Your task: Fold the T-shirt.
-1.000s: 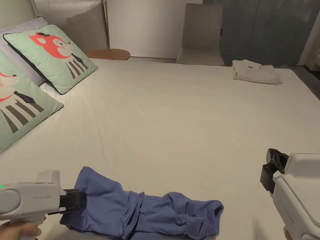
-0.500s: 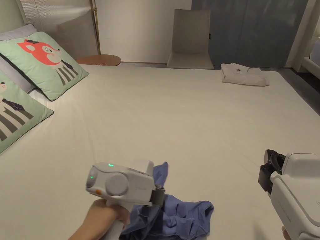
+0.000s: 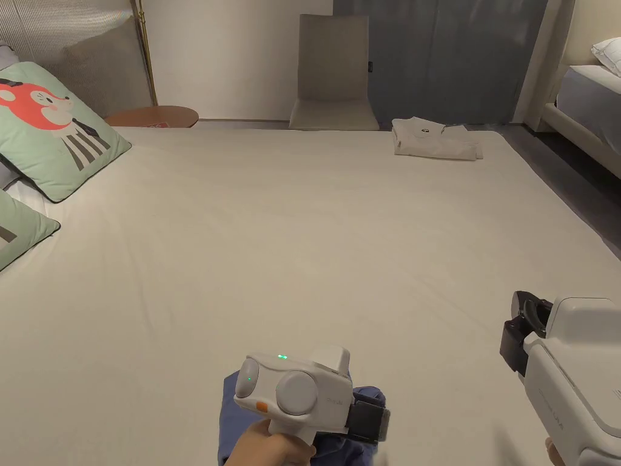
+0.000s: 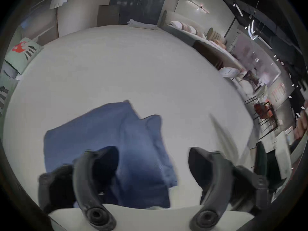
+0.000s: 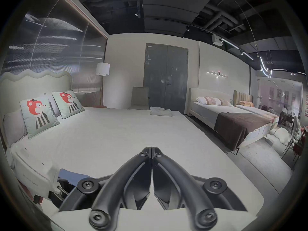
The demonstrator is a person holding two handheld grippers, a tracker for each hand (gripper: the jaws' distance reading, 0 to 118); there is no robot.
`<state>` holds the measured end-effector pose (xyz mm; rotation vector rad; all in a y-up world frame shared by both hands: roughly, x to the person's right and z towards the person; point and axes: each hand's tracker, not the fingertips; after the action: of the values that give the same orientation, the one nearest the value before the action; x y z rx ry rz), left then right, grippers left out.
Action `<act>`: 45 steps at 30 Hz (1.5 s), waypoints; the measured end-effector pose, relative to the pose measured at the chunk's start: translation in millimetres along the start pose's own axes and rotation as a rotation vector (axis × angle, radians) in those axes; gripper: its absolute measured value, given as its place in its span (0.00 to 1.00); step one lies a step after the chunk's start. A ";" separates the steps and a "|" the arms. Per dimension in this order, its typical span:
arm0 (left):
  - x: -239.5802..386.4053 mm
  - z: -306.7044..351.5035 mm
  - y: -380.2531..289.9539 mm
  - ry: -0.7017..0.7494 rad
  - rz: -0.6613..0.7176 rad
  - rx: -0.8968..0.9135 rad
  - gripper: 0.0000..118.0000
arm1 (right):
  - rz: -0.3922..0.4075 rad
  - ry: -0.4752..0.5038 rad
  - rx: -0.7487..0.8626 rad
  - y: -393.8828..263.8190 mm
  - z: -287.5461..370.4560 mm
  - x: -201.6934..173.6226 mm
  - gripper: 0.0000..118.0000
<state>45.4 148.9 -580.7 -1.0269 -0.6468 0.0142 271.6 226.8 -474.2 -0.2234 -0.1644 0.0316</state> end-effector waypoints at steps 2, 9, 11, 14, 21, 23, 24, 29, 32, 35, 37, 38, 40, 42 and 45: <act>-1.0 16.2 2.8 -0.046 0.025 0.072 0.81 | 0.000 0.002 -0.002 0.0 -0.1 -0.9 0.01; -23.9 72.1 -1.0 0.059 0.042 0.471 0.81 | -0.002 0.019 0.002 1.2 -1.3 -7.4 0.01; -34.6 83.5 -7.9 0.153 0.032 0.561 0.74 | -0.003 0.026 0.004 1.7 -1.0 -9.2 0.01; -46.1 90.1 -14.1 0.263 0.032 0.596 0.34 | -0.004 0.030 0.004 -0.5 -5.1 -8.4 0.01; -71.0 55.0 -27.2 0.318 0.048 0.524 0.00 | -0.007 0.039 -0.004 -2.9 -2.3 -10.6 0.01; -70.1 37.3 -33.0 0.302 0.054 0.463 0.00 | -0.006 0.035 -0.007 -4.1 -2.1 -9.5 0.01; -69.0 29.9 -34.7 0.299 0.048 0.447 0.00 | -0.006 0.035 -0.008 -5.2 -2.2 -8.3 0.01; -46.6 -9.4 -52.2 0.262 -0.007 0.337 0.00 | -0.008 0.012 -0.010 -5.4 -0.2 0.5 0.01; -28.9 -28.7 -63.5 0.257 -0.065 0.315 0.00 | -0.007 0.003 -0.014 -5.7 0.1 5.7 0.01; -4.9 -32.0 -65.8 0.223 -0.108 0.316 0.00 | -0.008 -0.010 -0.017 -6.5 1.3 11.6 0.01; 6.6 -36.9 -64.6 0.172 -0.109 0.291 0.00 | -0.009 -0.017 -0.020 -7.0 3.2 15.0 0.01; 11.2 -40.1 -63.9 0.161 -0.104 0.286 0.00 | -0.010 -0.020 -0.021 -7.1 3.6 16.6 0.01; 19.1 -46.7 -63.5 0.125 -0.099 0.272 0.00 | -0.013 -0.022 -0.021 -7.0 4.2 17.2 0.01; 29.2 -54.2 -64.7 0.121 -0.102 0.261 0.00 | -0.011 -0.027 -0.022 -6.8 5.1 18.1 0.01; 34.5 -58.3 -63.3 0.109 -0.116 0.252 0.00 | -0.012 -0.031 -0.022 -6.7 6.8 21.8 0.01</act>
<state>85.1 79.6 -533.6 -0.7411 -0.5874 -0.0602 292.1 222.8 -462.7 -0.2437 -0.1970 0.0212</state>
